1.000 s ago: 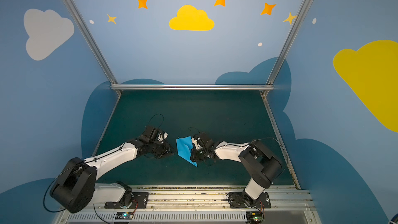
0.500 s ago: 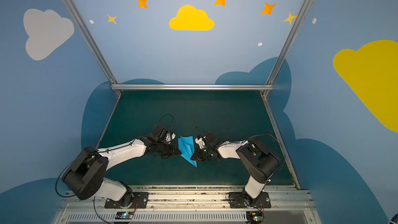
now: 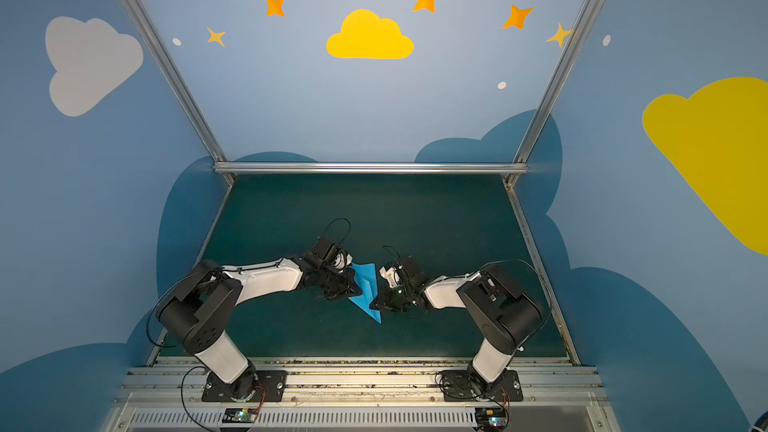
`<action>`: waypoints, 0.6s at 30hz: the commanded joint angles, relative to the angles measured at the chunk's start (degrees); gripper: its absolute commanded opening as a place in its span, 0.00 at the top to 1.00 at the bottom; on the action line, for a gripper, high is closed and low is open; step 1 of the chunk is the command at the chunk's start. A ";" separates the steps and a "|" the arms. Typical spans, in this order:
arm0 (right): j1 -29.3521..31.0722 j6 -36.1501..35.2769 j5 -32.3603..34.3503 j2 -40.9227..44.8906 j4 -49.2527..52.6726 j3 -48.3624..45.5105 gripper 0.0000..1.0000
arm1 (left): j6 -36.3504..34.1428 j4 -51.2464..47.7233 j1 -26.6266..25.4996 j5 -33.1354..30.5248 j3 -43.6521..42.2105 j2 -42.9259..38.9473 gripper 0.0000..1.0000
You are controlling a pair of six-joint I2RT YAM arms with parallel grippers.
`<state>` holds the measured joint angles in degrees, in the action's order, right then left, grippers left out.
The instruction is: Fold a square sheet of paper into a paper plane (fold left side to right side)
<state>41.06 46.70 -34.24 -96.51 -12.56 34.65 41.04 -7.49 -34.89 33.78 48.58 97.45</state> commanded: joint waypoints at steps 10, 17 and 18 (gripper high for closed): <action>-1.16 0.46 1.56 -0.96 3.33 -2.44 1.00 | -1.27 0.98 -0.55 0.14 3.83 4.35 0.96; -1.35 0.32 1.51 -0.73 3.58 -2.40 1.00 | -1.59 1.14 -0.66 0.34 5.20 6.56 0.96; -1.33 0.32 1.51 -0.70 3.59 -2.39 1.00 | -1.66 1.16 -0.66 0.32 5.22 6.84 0.96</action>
<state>40.32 47.35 -35.29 -96.51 -13.54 33.93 40.66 -6.31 -35.42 34.02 52.73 103.35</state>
